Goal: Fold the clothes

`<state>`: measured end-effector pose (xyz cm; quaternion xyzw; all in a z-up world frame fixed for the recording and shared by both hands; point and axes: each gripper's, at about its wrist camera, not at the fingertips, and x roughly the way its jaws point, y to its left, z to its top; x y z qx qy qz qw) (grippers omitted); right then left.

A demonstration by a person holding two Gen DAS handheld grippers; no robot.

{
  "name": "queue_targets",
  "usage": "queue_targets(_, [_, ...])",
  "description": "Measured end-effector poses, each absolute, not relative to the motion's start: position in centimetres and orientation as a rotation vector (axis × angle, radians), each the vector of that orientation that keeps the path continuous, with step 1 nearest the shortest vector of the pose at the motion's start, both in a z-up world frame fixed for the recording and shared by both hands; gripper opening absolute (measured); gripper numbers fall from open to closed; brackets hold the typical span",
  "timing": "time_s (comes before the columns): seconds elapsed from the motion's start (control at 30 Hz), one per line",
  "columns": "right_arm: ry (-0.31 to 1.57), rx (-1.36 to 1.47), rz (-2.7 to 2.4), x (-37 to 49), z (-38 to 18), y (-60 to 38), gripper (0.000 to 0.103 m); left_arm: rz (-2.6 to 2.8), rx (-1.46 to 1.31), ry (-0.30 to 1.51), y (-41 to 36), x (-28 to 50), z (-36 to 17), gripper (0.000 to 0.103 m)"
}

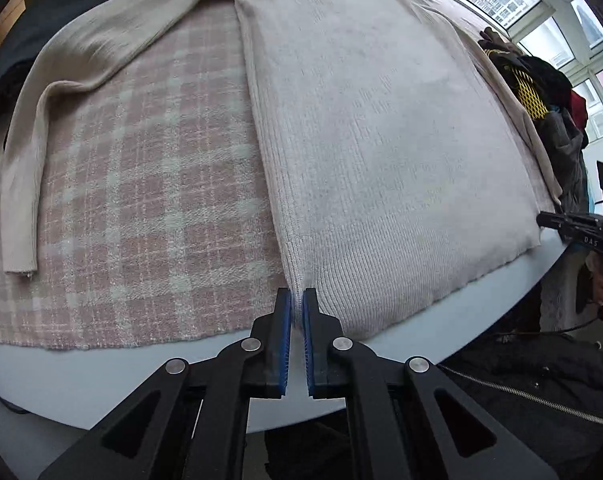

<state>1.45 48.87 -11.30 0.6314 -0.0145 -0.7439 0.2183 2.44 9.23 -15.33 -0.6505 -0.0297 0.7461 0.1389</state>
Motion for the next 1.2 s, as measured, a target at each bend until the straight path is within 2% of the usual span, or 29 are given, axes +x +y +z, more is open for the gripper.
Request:
queue_targets(0.17, [-0.035,1.756,-2.046,1.5,-10.7,48.6,0.003,2.198,-1.756,-0.066,9.0,2.7,-11.8,0.005])
queue_targets(0.37, [0.065,1.839,-2.047,1.5,-12.2,48.8,0.003,2.085,-1.917,0.038,9.6,1.9,-17.0,0.007])
queue_targets(0.43, [0.087,1.868,-2.044,1.4,-12.0,49.3,0.003,2.060,-1.973,0.027,9.1,1.7,-17.0,0.006])
queue_targets(0.5, [0.108,1.895,-2.041,1.3,-11.7,49.8,0.004,2.104,-1.930,0.025,8.1,1.7,-15.6,0.012])
queue_targets(0.8, [-0.101,1.679,-2.138,-2.4,-5.1,49.8,0.004,2.424,-1.892,-0.049,-2.2,-0.5,-11.6,0.013])
queue_targets(0.87, [-0.114,1.624,-2.147,-3.7,-3.6,48.2,0.005,2.486,-1.885,-0.071,-4.9,-1.0,-11.2,0.017])
queue_targets(0.97, [-0.077,1.534,-2.140,-6.4,-1.2,43.1,0.007,2.550,-1.904,-0.044,-7.9,-1.6,-11.8,0.031])
queue_targets(1.03, [-0.023,1.474,-2.127,-7.9,0.5,40.4,0.011,2.574,-1.930,-0.018,-9.5,-2.3,-12.4,0.032])
queue_targets(1.13, [0.095,1.396,-2.126,-11.6,1.2,34.9,0.012,2.610,-1.922,-0.018,-12.0,-3.2,-12.6,0.033])
queue_targets(1.2, [0.065,1.375,-2.096,-14.4,1.1,31.8,0.012,2.608,-1.901,-0.049,-13.3,-4.1,-13.2,0.040])
